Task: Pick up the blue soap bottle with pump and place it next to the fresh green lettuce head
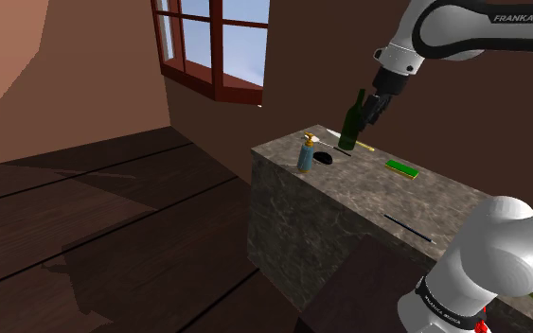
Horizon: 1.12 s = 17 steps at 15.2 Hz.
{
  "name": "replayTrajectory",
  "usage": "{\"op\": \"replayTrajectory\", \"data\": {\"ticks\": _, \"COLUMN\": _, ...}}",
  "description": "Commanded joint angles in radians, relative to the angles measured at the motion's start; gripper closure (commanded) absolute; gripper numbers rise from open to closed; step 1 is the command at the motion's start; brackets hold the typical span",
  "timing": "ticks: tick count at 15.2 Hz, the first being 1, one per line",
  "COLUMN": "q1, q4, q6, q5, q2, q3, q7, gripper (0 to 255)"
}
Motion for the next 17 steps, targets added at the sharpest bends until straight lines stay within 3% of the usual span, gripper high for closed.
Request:
{"op": "replayTrajectory", "data": {"ticks": 1, "q1": 0.005, "q4": -0.020, "q6": 0.080, "q5": 0.003, "q2": 0.039, "q3": -0.043, "q7": -0.044, "gripper": 0}}
{"op": "replayTrajectory", "data": {"ticks": 6, "q1": 0.034, "q4": -0.033, "q6": 0.261, "q5": 0.040, "q2": 0.167, "q3": -0.160, "q7": -0.168, "gripper": 0}}
{"op": "replayTrajectory", "data": {"ticks": 10, "q1": 0.081, "q4": -0.010, "q6": 0.391, "q5": 0.114, "q2": 0.296, "q3": -0.263, "q7": -0.292, "gripper": 0}}
{"op": "replayTrajectory", "data": {"ticks": 14, "q1": 0.153, "q4": 0.043, "q6": 0.492, "q5": 0.251, "q2": 0.450, "q3": -0.375, "q7": -0.455, "gripper": 0}}
{"op": "replayTrajectory", "data": {"ticks": 17, "q1": 0.210, "q4": 0.107, "q6": 0.534, "q5": 0.414, "q2": 0.587, "q3": -0.457, "q7": -0.613, "gripper": 0}}
